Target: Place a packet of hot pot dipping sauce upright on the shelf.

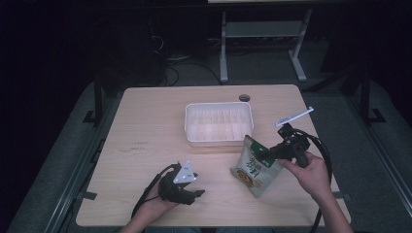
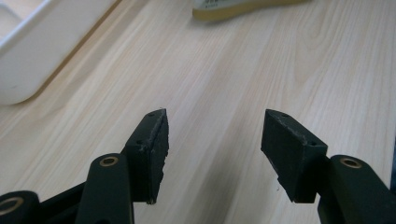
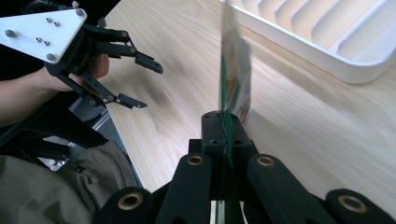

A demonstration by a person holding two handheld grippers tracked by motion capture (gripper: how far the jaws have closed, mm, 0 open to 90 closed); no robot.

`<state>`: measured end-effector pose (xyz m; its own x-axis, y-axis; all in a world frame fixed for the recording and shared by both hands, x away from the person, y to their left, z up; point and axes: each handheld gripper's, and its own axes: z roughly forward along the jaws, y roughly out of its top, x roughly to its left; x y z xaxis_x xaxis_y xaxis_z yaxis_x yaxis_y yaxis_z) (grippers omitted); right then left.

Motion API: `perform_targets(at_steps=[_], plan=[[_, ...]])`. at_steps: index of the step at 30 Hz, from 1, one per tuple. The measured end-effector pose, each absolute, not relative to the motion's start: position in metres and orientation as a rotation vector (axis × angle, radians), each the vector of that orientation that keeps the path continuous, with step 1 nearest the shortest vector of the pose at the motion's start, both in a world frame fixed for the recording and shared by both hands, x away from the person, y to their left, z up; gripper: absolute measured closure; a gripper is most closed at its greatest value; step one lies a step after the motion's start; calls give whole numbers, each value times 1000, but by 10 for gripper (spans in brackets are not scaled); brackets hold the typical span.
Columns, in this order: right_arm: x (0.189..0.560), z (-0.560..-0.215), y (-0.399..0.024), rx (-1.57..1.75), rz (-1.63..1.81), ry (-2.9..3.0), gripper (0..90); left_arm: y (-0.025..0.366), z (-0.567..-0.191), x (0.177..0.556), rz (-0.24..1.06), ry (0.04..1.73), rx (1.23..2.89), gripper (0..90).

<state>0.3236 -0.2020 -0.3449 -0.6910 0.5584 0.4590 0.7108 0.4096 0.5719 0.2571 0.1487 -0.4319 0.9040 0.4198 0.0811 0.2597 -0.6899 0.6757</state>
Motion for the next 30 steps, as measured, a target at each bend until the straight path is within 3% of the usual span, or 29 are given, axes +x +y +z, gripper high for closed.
perform_targets(at_steps=[14,30], plan=[[322,-315,-191,-1150,-1178,-2446,900,182,-432,260,338,585,2315,347],[341,-279,-183,-1229,-1298,-2365,899,191,-433,264,398,641,2306,283]])
